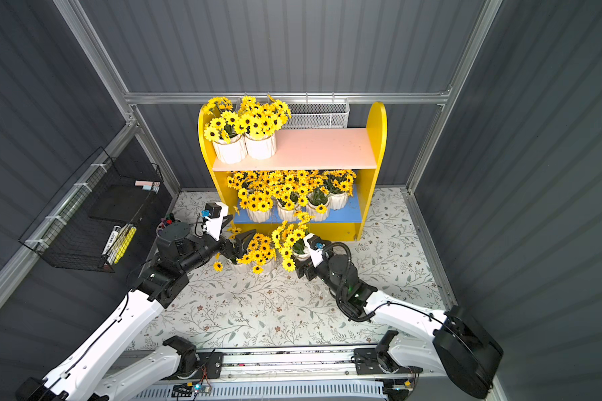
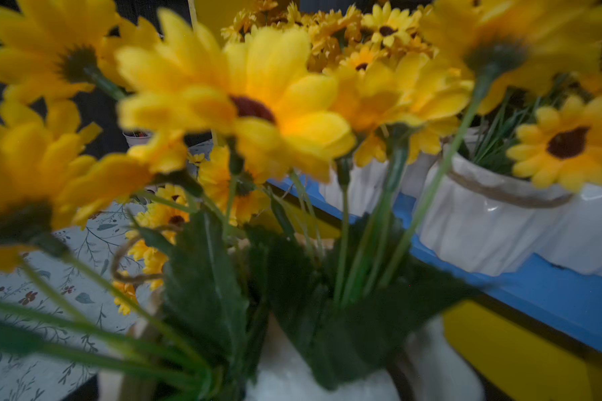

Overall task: Take the sunflower pots off the shelves
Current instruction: Place the sunflower pot at the center of the board.

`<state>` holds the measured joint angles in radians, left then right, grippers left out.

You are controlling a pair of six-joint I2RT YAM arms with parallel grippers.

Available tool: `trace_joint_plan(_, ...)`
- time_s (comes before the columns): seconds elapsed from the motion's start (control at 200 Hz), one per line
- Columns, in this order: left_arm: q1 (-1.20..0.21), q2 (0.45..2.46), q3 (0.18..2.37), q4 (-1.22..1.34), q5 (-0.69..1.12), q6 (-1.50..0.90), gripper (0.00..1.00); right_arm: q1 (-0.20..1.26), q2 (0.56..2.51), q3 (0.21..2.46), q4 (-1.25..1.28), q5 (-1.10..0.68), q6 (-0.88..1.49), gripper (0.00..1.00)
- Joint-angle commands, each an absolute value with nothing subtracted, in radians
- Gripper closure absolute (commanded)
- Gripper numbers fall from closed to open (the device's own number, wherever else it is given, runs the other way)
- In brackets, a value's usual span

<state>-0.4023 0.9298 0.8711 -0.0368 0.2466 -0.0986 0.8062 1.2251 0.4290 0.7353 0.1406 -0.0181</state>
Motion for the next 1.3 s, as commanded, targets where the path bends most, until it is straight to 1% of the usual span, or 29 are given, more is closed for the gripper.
trace_joint_plan(0.0,-0.406,0.909,0.854,-0.016,0.232,-0.099,0.01,0.816,1.304,0.411,1.066,0.196,0.005,1.00)
trace_joint_plan(0.125,-0.406,0.908,0.850,-0.018,0.223,-0.094,0.01,0.816,1.425,0.382,1.193,0.207,0.007,1.00)
trace_joint_plan(0.375,-0.410,0.917,0.850,-0.019,0.224,-0.089,0.01,0.816,1.687,0.394,1.415,0.225,0.019,1.00)
trace_joint_plan(0.485,-0.410,0.914,0.849,-0.021,0.218,-0.086,0.01,0.838,1.747,0.419,1.415,0.217,0.028,1.00)
trace_joint_plan(0.59,-0.411,0.898,0.832,-0.004,0.212,-0.083,0.01,0.874,1.766,0.430,1.415,0.309,0.018,1.00)
trace_joint_plan(0.745,-0.411,0.907,0.836,-0.003,0.218,-0.084,0.00,0.873,1.901,0.488,1.416,0.353,0.053,1.00)
trace_joint_plan(0.83,-0.413,0.909,0.838,-0.005,0.221,-0.083,0.01,0.872,1.953,0.517,1.416,0.413,0.078,1.00)
trace_joint_plan(0.981,-0.414,0.900,0.831,-0.002,0.210,-0.077,0.01,0.873,2.020,0.547,1.415,0.434,0.079,1.00)
trace_joint_plan(1.166,-0.414,0.908,0.834,-0.004,0.214,-0.076,0.01,0.876,2.084,0.552,1.416,0.456,0.183,1.00)
trace_joint_plan(1.296,-0.414,0.909,0.833,-0.004,0.216,-0.076,0.01,0.889,2.121,0.571,1.416,0.479,0.163,1.00)
